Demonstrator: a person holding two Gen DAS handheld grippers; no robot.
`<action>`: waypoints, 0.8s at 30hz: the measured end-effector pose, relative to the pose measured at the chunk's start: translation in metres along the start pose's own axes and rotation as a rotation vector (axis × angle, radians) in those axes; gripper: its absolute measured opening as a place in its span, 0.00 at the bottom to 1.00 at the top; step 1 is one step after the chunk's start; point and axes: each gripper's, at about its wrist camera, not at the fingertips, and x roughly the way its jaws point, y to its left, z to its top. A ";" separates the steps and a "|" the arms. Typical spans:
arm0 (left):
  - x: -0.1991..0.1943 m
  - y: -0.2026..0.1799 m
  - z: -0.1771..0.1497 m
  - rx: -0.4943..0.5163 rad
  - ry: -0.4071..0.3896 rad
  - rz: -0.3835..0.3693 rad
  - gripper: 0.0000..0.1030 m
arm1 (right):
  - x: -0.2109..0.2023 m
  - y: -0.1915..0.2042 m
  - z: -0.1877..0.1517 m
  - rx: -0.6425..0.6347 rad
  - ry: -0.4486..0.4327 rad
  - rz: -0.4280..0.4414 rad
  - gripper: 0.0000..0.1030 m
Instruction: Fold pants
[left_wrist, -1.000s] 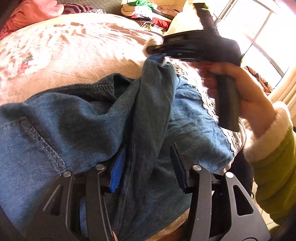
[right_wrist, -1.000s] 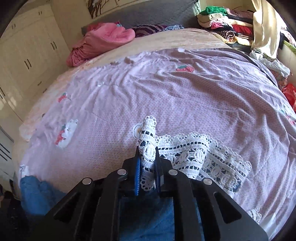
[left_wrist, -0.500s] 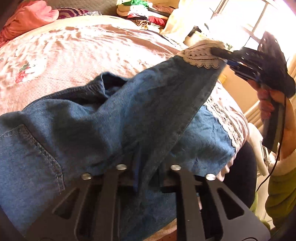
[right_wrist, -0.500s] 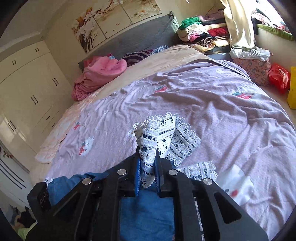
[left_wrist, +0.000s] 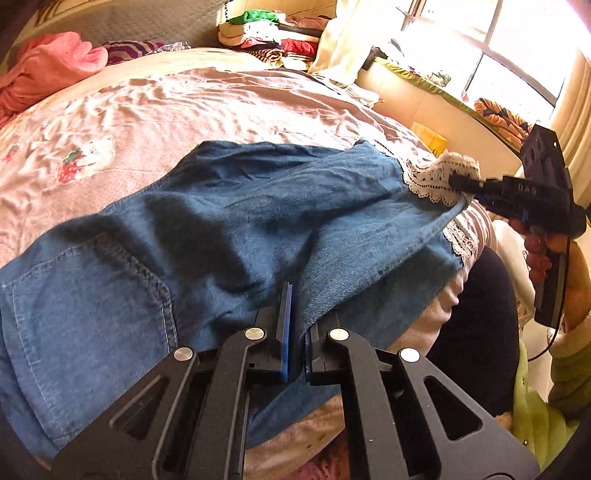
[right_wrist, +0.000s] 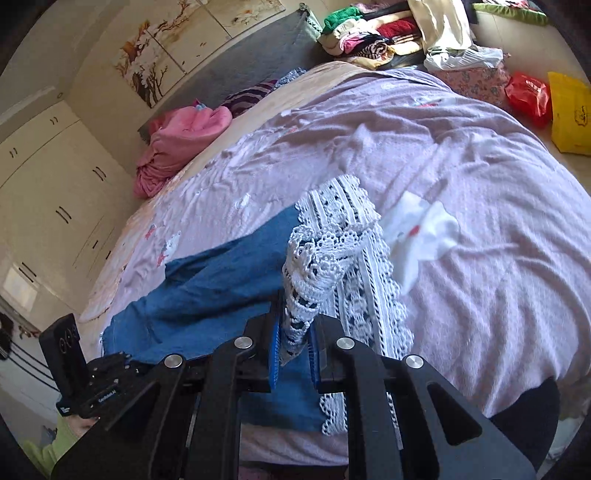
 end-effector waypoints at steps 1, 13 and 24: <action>0.000 -0.001 -0.002 0.002 0.002 -0.002 0.01 | 0.001 -0.004 -0.003 0.017 0.005 -0.005 0.11; -0.004 -0.017 -0.013 0.098 0.024 0.049 0.01 | -0.018 -0.034 -0.010 0.105 0.012 -0.019 0.27; -0.008 -0.027 -0.027 0.198 0.056 0.077 0.01 | -0.024 -0.036 -0.024 -0.001 0.041 -0.086 0.13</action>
